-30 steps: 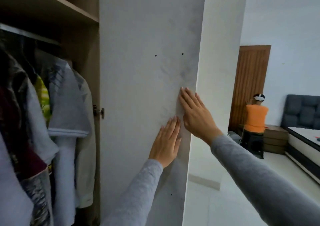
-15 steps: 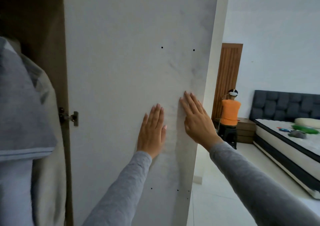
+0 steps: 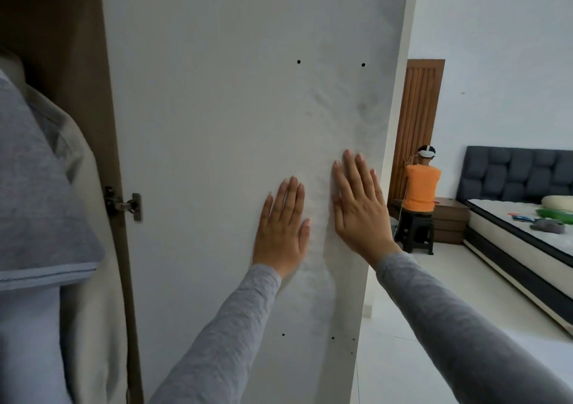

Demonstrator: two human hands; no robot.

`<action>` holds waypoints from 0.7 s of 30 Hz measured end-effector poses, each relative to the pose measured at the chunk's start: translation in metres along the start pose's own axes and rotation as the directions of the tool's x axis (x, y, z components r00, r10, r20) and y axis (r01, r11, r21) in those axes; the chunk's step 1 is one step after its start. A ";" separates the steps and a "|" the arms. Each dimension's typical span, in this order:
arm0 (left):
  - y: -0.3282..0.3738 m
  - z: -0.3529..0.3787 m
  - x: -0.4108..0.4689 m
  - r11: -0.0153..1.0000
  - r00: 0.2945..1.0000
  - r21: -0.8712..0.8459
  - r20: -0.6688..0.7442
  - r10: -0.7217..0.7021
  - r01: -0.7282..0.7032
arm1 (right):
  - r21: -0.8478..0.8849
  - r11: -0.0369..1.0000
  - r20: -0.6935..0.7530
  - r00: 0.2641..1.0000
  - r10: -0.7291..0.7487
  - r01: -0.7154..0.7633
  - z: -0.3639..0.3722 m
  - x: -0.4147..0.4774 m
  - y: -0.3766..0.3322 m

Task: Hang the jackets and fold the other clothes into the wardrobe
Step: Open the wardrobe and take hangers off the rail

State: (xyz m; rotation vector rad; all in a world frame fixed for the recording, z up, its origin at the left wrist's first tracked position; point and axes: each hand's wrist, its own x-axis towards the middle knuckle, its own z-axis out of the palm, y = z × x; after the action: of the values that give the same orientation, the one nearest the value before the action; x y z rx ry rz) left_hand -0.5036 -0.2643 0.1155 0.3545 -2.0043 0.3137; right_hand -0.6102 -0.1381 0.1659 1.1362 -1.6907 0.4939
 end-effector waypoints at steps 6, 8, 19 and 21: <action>-0.003 -0.010 -0.002 0.998 0.995 0.064 0.100 0.015 -0.021 | -0.009 1.000 0.045 0.999 0.016 -0.016 -0.003 -0.002 -0.003; -0.004 -0.016 0.000 0.997 0.990 0.075 0.141 0.017 -0.028 | -0.004 1.000 0.062 0.998 0.031 -0.031 -0.004 -0.002 -0.004; 0.015 -0.075 -0.010 0.981 0.932 0.163 0.329 -0.151 0.101 | 0.205 0.978 0.220 0.975 -0.019 -0.027 -0.021 -0.025 -0.009; 0.020 -0.087 -0.018 0.966 0.919 0.210 0.329 -0.217 0.152 | 0.264 0.963 0.244 0.970 -0.010 -0.057 -0.031 -0.025 -0.014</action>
State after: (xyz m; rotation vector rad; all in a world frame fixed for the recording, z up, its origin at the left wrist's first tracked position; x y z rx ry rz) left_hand -0.4325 -0.2117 0.1361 0.7565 -2.2741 0.3306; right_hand -0.5810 -0.1100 0.1542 1.4226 -1.8910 0.6359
